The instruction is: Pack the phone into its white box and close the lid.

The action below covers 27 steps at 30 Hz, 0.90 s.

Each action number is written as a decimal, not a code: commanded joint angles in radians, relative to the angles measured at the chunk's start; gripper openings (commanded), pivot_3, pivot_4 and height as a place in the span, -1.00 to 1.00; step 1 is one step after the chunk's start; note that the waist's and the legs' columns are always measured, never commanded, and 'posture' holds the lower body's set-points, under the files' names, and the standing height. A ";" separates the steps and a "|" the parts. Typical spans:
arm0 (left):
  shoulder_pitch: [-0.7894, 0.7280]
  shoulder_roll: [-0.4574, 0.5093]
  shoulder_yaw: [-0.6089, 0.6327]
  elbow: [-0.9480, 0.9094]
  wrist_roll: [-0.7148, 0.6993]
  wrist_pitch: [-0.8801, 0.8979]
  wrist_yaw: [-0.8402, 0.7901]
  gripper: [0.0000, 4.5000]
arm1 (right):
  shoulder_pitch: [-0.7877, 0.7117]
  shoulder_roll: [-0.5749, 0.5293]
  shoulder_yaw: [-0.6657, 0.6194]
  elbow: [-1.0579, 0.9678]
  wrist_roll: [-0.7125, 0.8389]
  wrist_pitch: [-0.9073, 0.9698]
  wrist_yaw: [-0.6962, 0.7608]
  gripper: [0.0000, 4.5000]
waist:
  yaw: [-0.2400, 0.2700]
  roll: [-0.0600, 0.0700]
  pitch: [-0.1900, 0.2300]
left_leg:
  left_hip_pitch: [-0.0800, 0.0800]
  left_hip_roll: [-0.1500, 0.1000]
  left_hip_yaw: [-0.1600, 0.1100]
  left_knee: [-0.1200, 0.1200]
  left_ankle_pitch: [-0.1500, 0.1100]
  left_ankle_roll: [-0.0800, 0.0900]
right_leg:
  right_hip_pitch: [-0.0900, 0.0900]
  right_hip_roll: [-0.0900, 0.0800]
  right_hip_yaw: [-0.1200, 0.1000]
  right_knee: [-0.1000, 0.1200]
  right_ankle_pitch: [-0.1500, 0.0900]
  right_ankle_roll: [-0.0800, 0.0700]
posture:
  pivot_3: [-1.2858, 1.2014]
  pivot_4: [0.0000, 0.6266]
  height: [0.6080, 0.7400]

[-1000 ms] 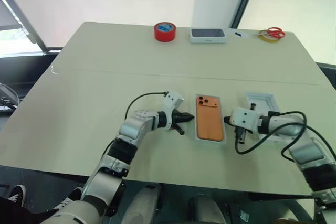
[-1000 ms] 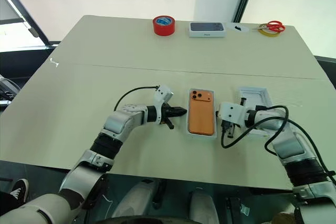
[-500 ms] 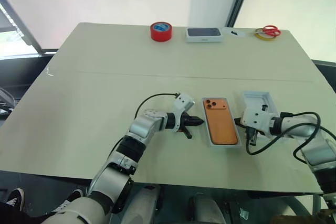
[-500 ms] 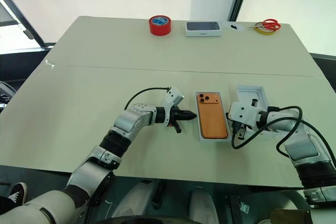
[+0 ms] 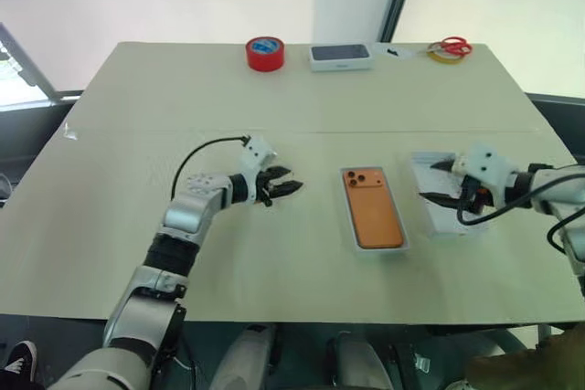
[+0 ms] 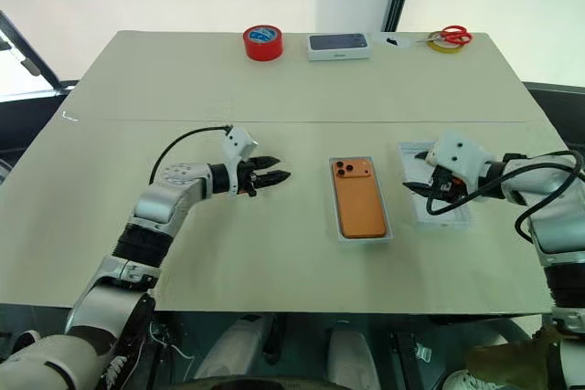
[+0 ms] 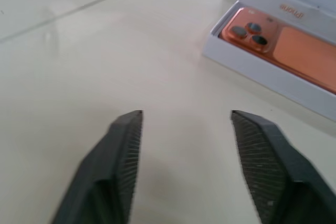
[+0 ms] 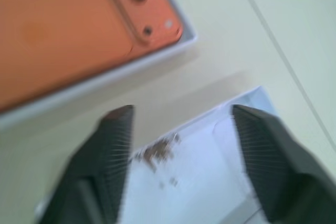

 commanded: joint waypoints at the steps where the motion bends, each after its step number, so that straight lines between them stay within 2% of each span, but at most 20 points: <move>1: 0.059 0.089 0.069 -0.101 -0.061 -0.127 -0.125 0.97 | -0.042 0.026 -0.039 -0.083 0.064 0.269 -0.085 1.00 | 0.000 0.000 0.000 | 0.000 0.000 0.000 0.000 0.000 0.000 | -0.001 0.000 0.000 0.000 0.000 0.000 | 0.03 -0.52 1.00; 7: 0.163 0.198 0.163 -0.185 -0.176 -0.226 -0.274 0.97 | -0.098 0.074 -0.048 -0.155 0.100 0.694 -0.257 1.00 | 0.004 0.001 0.000 | -0.006 0.000 0.000 -0.001 0.000 0.000 | -0.007 0.000 0.001 0.001 -0.001 -0.002 | 0.03 -0.52 1.00; 9: 0.197 0.230 0.176 -0.208 -0.197 -0.246 -0.316 0.97 | -0.132 0.111 -0.077 -0.206 0.142 0.892 -0.299 1.00 | 0.002 0.002 0.000 | -0.006 0.000 0.000 -0.001 0.000 0.000 | -0.007 0.000 0.001 0.001 -0.002 -0.004 | 0.03 -0.52 1.00; 13: 0.244 0.266 0.183 -0.251 -0.228 -0.249 -0.358 0.97 | -0.168 0.095 -0.018 -0.293 0.156 1.140 -0.362 1.00 | 0.001 0.003 0.000 | -0.007 0.000 0.001 -0.001 0.000 0.000 | -0.009 0.000 0.001 0.001 -0.002 -0.004 | 0.03 -0.52 1.00; 17: 0.264 0.282 0.184 -0.287 -0.246 -0.244 -0.369 0.97 | -0.225 0.092 0.022 -0.298 0.198 1.238 -0.399 1.00 | 0.000 0.003 0.000 | -0.008 0.000 0.001 -0.001 0.000 0.000 | -0.009 0.000 0.002 0.001 -0.002 -0.004 | 0.03 -0.52 1.00; 21: 0.265 0.286 0.183 -0.302 -0.243 -0.264 -0.364 0.97 | -0.266 0.079 0.087 -0.231 0.220 1.242 -0.455 1.00 | -0.002 0.003 0.001 | -0.008 0.000 0.002 -0.001 0.000 0.000 | -0.010 -0.001 0.002 0.001 -0.002 -0.004 | 0.03 -0.52 1.00; 27: 0.271 0.296 0.188 -0.315 -0.252 -0.263 -0.356 0.97 | -0.295 0.111 0.097 -0.136 0.293 1.242 -0.532 1.00 | -0.002 0.003 0.001 | -0.009 0.000 0.002 -0.001 0.000 0.000 | -0.010 0.000 0.002 0.001 0.000 -0.001 | 0.03 -0.52 1.00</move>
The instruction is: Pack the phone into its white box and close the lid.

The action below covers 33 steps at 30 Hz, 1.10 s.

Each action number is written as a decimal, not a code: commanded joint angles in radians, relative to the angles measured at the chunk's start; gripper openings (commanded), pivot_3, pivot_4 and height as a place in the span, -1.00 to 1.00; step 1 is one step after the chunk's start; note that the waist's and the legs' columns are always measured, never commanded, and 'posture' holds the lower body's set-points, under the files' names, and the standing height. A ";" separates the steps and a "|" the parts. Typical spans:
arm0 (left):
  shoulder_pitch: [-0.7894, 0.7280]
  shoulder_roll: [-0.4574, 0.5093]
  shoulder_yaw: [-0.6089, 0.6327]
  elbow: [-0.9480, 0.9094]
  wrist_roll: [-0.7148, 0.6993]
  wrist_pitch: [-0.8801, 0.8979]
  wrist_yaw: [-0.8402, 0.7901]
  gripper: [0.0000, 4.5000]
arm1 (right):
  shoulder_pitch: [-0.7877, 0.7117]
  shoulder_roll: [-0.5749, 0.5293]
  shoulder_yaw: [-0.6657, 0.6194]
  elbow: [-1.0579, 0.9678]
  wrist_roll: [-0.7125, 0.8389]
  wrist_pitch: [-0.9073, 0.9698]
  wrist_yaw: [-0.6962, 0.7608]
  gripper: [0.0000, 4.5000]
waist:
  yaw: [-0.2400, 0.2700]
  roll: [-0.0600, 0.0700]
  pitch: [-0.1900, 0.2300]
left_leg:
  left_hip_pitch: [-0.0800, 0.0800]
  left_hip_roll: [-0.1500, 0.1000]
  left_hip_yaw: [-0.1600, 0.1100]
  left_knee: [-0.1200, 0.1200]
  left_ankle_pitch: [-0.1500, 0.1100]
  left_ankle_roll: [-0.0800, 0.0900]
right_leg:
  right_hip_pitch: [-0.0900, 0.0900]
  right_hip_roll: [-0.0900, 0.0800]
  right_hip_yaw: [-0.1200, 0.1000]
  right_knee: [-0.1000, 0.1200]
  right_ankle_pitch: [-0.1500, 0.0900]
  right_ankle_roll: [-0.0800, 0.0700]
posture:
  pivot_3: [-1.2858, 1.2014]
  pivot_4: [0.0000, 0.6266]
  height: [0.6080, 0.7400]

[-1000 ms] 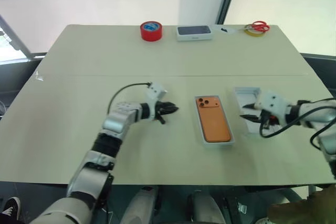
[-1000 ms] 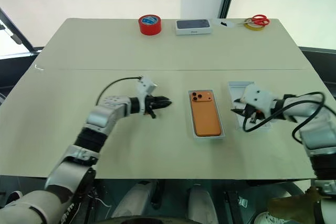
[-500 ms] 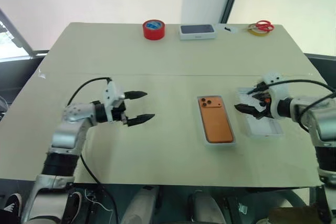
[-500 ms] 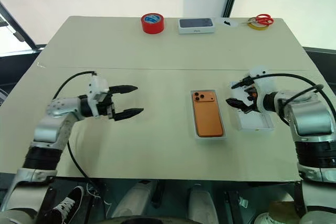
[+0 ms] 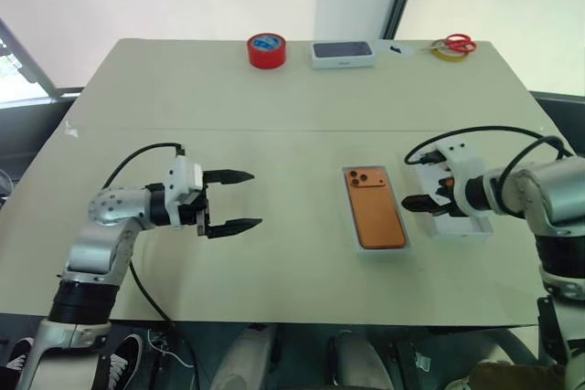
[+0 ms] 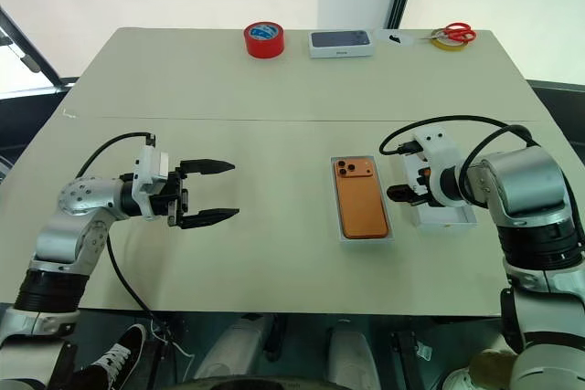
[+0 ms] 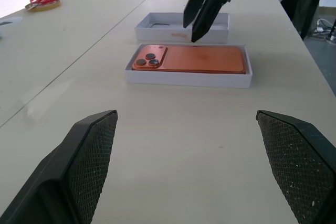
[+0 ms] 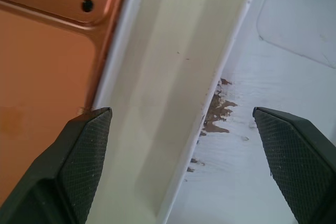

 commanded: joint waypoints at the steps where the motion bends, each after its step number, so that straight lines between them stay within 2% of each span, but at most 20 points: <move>1: 0.003 0.013 0.029 -0.044 -0.020 -0.020 0.006 0.97 | -0.041 0.001 0.002 0.030 0.033 0.007 -0.049 1.00 | -0.002 0.000 0.000 | 0.000 0.000 0.000 0.000 0.000 0.000 | 0.000 0.000 0.000 0.000 0.000 0.000 | 0.03 -0.52 1.00; 4: 0.015 0.009 0.025 -0.060 -0.019 -0.017 0.020 0.97 | -0.057 0.022 0.004 0.067 0.033 0.007 -0.095 1.00 | -0.004 0.000 0.000 | 0.000 0.000 0.000 0.000 0.000 0.000 | 0.000 0.000 0.000 0.000 0.000 0.000 | 0.03 -0.52 1.00; 7: 0.031 0.003 0.022 -0.085 -0.021 -0.011 0.039 1.00 | -0.065 0.049 -0.010 0.096 0.037 0.007 -0.137 0.64 | -0.005 0.000 0.000 | 0.000 0.000 0.000 0.000 0.000 0.000 | 0.000 0.000 0.000 0.001 0.000 0.000 | 0.03 -0.52 1.00; 14: 0.037 0.006 0.021 -0.096 -0.019 -0.015 0.055 1.00 | -0.046 0.078 -0.017 0.089 0.044 0.007 -0.204 -0.88 | -0.007 0.000 0.000 | 0.000 0.000 0.000 0.001 0.000 0.000 | 0.000 0.001 0.000 0.002 0.000 0.000 | 0.03 -0.52 1.00; 15: 0.030 0.004 0.022 -0.090 -0.015 -0.018 0.062 1.00 | -0.041 0.086 -0.027 0.086 0.048 0.007 -0.216 -0.99 | -0.007 0.000 0.000 | 0.000 0.000 0.000 0.001 0.000 0.000 | 0.000 0.001 0.000 0.002 0.000 0.000 | 0.03 -0.52 1.00; 22: 0.016 -0.002 0.016 -0.066 -0.043 0.030 0.072 1.00 | -0.090 0.128 -0.090 0.084 0.019 0.007 -0.269 -0.99 | -0.008 0.000 0.000 | 0.000 0.000 0.000 0.002 0.000 0.000 | 0.000 0.001 0.000 0.003 0.001 -0.002 | 0.03 -0.52 1.00; 25: 0.026 -0.016 0.016 -0.068 -0.066 0.068 0.091 0.60 | -0.148 0.200 -0.167 0.062 0.036 -0.149 -0.246 -1.00 | -0.019 0.001 0.000 | 0.000 0.000 0.000 0.002 0.000 0.000 | -0.002 0.001 0.001 0.003 0.002 -0.001 | 0.03 -0.52 1.00; 30: 0.046 -0.055 0.021 -0.085 -0.068 0.089 0.150 -0.53 | -0.132 0.377 -0.341 -0.076 0.173 -0.278 -0.171 -1.00 | -0.025 0.001 0.001 | 0.000 0.001 0.000 0.000 0.001 0.001 | -0.003 0.003 0.002 0.005 0.002 0.000 | 0.03 -0.52 1.00; 32: 0.055 -0.069 0.020 -0.103 -0.070 0.101 0.176 -0.97 | -0.111 0.446 -0.399 -0.121 0.233 -0.261 -0.169 -1.00 | -0.022 0.001 0.000 | 0.000 0.001 0.000 -0.001 0.002 0.001 | -0.004 0.003 0.002 0.006 0.002 0.000 | 0.03 -0.52 1.00; 33: 0.060 -0.076 0.017 -0.110 -0.067 0.104 0.187 -0.97 | -0.109 0.504 -0.455 -0.131 0.282 -0.227 -0.179 -1.00 | -0.022 0.001 0.000 | 0.000 0.001 0.000 -0.001 0.002 0.001 | -0.004 0.003 0.002 0.006 0.002 0.000 | 0.03 -0.52 1.00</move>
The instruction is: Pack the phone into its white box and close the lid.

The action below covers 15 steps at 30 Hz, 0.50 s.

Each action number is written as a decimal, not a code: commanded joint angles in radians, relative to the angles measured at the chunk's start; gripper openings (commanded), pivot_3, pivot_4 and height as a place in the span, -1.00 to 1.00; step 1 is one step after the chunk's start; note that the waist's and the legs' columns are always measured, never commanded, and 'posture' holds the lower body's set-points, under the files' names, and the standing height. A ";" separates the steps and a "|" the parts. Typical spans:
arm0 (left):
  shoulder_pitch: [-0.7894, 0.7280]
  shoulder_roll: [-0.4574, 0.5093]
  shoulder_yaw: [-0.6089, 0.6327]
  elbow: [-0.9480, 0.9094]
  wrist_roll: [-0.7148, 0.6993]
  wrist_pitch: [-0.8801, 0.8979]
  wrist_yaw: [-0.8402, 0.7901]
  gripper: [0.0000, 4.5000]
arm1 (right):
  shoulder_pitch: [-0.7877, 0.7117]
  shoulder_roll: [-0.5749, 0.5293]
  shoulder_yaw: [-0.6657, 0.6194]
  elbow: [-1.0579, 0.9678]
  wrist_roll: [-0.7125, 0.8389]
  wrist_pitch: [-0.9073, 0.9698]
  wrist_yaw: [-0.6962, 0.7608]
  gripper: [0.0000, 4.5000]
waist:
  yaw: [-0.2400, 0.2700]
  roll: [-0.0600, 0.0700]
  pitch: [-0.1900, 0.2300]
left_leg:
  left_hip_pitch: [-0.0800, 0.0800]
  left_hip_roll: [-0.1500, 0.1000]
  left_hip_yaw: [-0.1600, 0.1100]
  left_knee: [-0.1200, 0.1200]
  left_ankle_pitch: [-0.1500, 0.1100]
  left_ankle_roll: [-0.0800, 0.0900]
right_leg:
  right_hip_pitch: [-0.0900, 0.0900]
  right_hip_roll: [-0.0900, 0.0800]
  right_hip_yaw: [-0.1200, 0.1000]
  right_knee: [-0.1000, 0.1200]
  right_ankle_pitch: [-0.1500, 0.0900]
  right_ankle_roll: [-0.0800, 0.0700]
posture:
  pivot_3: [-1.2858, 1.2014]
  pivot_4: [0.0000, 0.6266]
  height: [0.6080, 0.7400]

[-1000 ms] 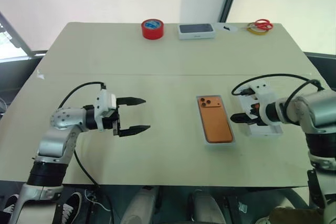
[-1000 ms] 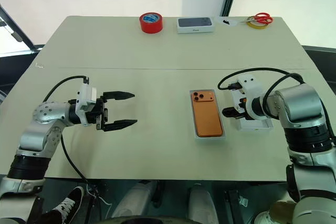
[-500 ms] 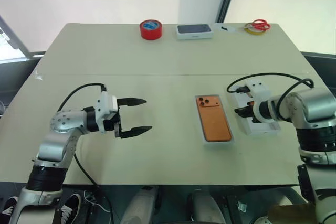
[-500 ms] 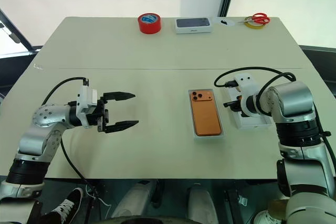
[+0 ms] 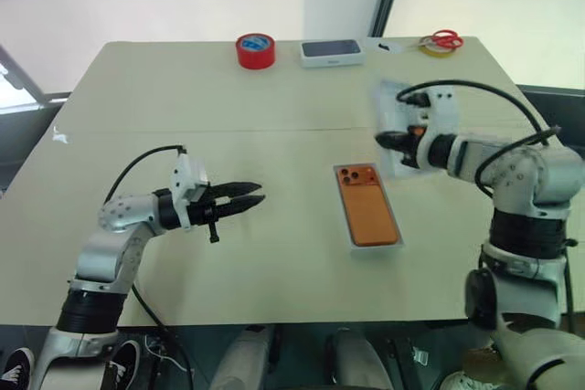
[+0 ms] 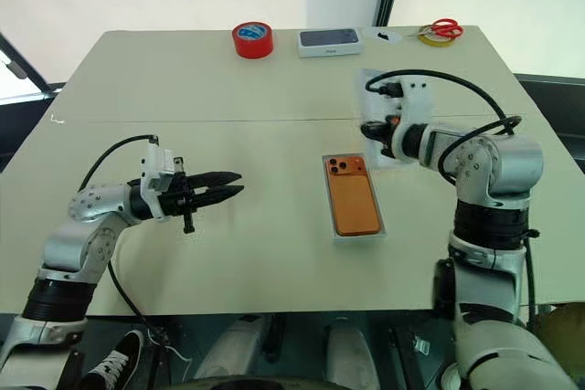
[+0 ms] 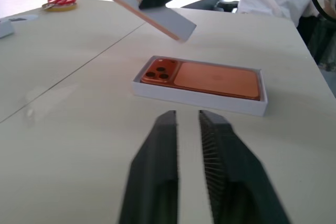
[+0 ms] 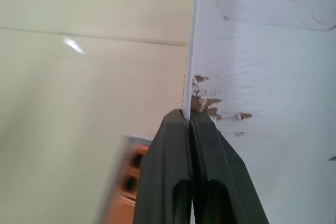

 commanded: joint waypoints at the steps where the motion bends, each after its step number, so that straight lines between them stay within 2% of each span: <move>1: 0.016 -0.019 0.014 -0.051 -0.018 0.008 0.042 -0.97 | 0.012 0.131 -0.164 -0.092 0.151 0.059 -0.010 -1.00 | 0.001 0.000 0.000 | 0.000 0.000 0.000 0.000 0.000 0.000 | 0.000 0.000 0.000 0.000 0.000 0.000 | 0.03 -0.52 1.00; 5: 0.015 -0.036 0.009 -0.073 -0.019 0.031 0.082 -0.97 | 0.006 0.350 -0.380 -0.117 0.351 0.247 -0.087 -1.00 | 0.002 0.000 0.000 | 0.000 -0.001 0.000 0.002 -0.001 -0.003 | -0.001 0.000 0.001 0.006 0.000 0.000 | 0.03 -0.52 1.00; 7: 0.016 -0.033 0.007 -0.083 -0.015 0.034 0.085 -0.97 | 0.067 0.370 -0.371 -0.107 0.564 0.257 -0.155 -1.00 | 0.002 0.001 -0.001 | 0.000 -0.001 0.000 0.002 -0.001 -0.003 | -0.003 0.000 0.002 0.008 0.000 -0.001 | 0.03 -0.52 1.00; 11: 0.022 -0.029 -0.004 -0.103 -0.015 0.039 0.082 -0.97 | 0.227 0.287 -0.235 -0.104 0.927 0.257 -0.290 -1.00 | -0.001 0.001 -0.001 | 0.000 -0.001 0.001 0.001 -0.001 -0.003 | -0.004 0.000 0.003 0.008 0.000 -0.002 | 0.03 -0.52 1.00; 13: 0.026 -0.031 -0.013 -0.112 -0.012 0.036 0.079 -0.97 | 0.320 0.169 -0.095 -0.067 1.138 0.182 -0.393 -1.00 | -0.002 0.001 -0.001 | 0.000 -0.001 0.002 0.000 -0.001 -0.003 | -0.005 0.000 0.004 0.007 0.000 -0.002 | 0.03 -0.52 1.00; 15: 0.032 -0.040 -0.032 -0.119 -0.001 0.031 0.082 -0.97 | 0.376 0.069 0.015 -0.050 1.283 0.087 -0.464 -1.00 | -0.004 0.001 0.000 | -0.001 -0.001 0.003 0.000 -0.001 -0.003 | -0.005 -0.001 0.005 0.006 0.000 -0.002 | 0.03 -0.52 1.00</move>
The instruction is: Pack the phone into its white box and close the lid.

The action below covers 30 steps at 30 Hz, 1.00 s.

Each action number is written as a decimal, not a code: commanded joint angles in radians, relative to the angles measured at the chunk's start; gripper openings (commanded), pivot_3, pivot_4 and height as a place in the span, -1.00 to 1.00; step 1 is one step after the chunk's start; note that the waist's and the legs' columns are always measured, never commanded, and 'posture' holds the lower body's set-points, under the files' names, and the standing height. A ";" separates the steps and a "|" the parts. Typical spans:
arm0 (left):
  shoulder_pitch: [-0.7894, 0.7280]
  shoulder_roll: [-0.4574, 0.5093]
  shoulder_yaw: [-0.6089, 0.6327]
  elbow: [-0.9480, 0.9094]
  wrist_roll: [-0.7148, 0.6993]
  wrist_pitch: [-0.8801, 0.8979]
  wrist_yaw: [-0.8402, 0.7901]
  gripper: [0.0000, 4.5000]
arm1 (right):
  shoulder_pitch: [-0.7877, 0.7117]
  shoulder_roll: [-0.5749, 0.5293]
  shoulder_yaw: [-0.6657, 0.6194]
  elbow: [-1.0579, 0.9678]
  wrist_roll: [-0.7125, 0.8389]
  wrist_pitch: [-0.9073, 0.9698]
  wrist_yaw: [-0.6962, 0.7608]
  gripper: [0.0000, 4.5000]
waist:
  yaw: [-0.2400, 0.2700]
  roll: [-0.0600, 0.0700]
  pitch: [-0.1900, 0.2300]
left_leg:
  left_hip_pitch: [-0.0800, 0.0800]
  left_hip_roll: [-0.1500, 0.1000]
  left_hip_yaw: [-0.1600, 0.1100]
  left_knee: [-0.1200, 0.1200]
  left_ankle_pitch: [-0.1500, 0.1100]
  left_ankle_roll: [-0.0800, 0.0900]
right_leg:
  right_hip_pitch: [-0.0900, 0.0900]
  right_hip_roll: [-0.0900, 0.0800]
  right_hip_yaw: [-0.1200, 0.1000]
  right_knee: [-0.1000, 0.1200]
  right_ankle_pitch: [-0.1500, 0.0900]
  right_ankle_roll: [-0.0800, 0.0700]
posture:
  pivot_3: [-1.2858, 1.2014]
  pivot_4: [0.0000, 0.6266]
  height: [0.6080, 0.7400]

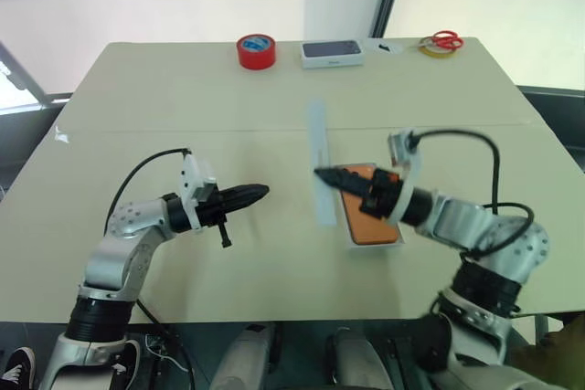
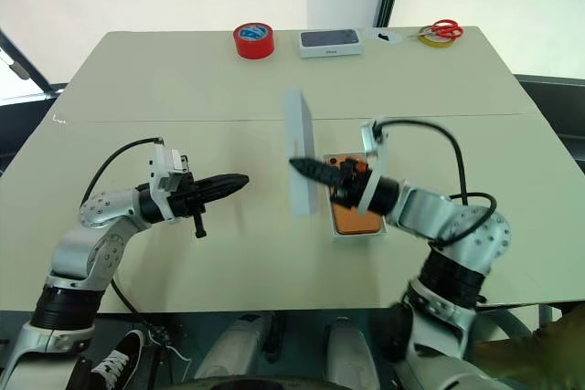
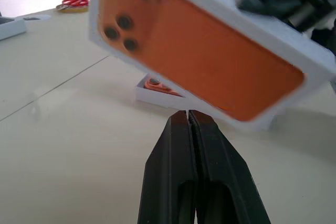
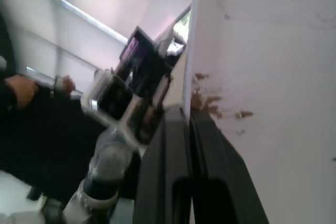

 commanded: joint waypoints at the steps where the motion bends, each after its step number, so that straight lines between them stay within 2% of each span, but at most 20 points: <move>1: 0.006 -0.011 -0.028 -0.046 0.006 -0.011 0.003 -0.97 | 0.045 -0.125 0.177 0.030 0.304 -0.169 -0.125 -1.00 | -0.003 0.000 0.000 | 0.000 0.000 0.000 0.000 0.000 0.000 | 0.000 0.000 0.000 0.000 -0.001 -0.001 | 0.03 -0.52 1.00; 5: 0.024 -0.040 -0.086 -0.064 0.035 -0.027 0.014 -0.97 | 0.010 -0.223 0.287 0.096 0.362 -0.273 -0.159 -1.00 | -0.006 0.000 0.000 | 0.000 0.001 0.001 0.000 0.000 0.000 | 0.000 0.000 0.001 0.000 -0.002 -0.004 | 0.03 -0.52 1.00; 12: 0.023 -0.111 -0.160 -0.014 0.100 -0.066 0.055 -0.97 | -0.022 -0.284 0.340 0.207 0.362 -0.317 -0.146 -1.00 | 0.008 0.000 0.000 | -0.002 0.001 0.000 0.001 0.002 0.003 | -0.001 0.000 0.000 -0.003 -0.002 -0.004 | 0.03 -0.52 1.00; 21: -0.030 -0.201 -0.202 0.083 0.137 -0.100 0.085 -0.97 | -0.026 -0.336 0.379 0.248 0.362 -0.321 -0.124 -1.00 | 0.005 -0.001 0.000 | -0.002 0.001 0.000 0.002 0.002 0.004 | 0.000 0.000 0.000 -0.003 -0.002 -0.004 | 0.03 -0.52 1.00; 24: -0.068 -0.242 -0.210 0.138 0.151 -0.112 0.100 -1.00 | -0.047 -0.359 0.371 0.283 0.325 -0.354 -0.133 -0.62 | 0.007 -0.001 0.000 | -0.002 0.001 0.000 0.002 0.002 0.004 | 0.000 0.000 0.000 -0.003 -0.002 -0.003 | 0.03 -0.52 1.00; 27: -0.111 -0.286 -0.202 0.214 0.161 -0.128 0.116 -1.00 | -0.062 -0.377 0.353 0.299 0.282 -0.363 -0.103 0.08 | 0.008 -0.001 0.000 | -0.002 0.001 0.000 0.003 0.002 0.004 | 0.001 0.000 -0.001 -0.002 -0.002 -0.003 | 0.03 -0.52 1.00; 30: -0.178 -0.344 -0.207 0.308 0.181 -0.159 0.128 -1.00 | -0.068 -0.447 0.307 0.297 0.193 -0.363 -0.047 0.74 | 0.010 -0.001 0.000 | -0.003 0.001 0.000 0.004 0.002 0.004 | 0.001 0.000 -0.001 -0.003 -0.001 -0.001 | 0.03 -0.52 1.00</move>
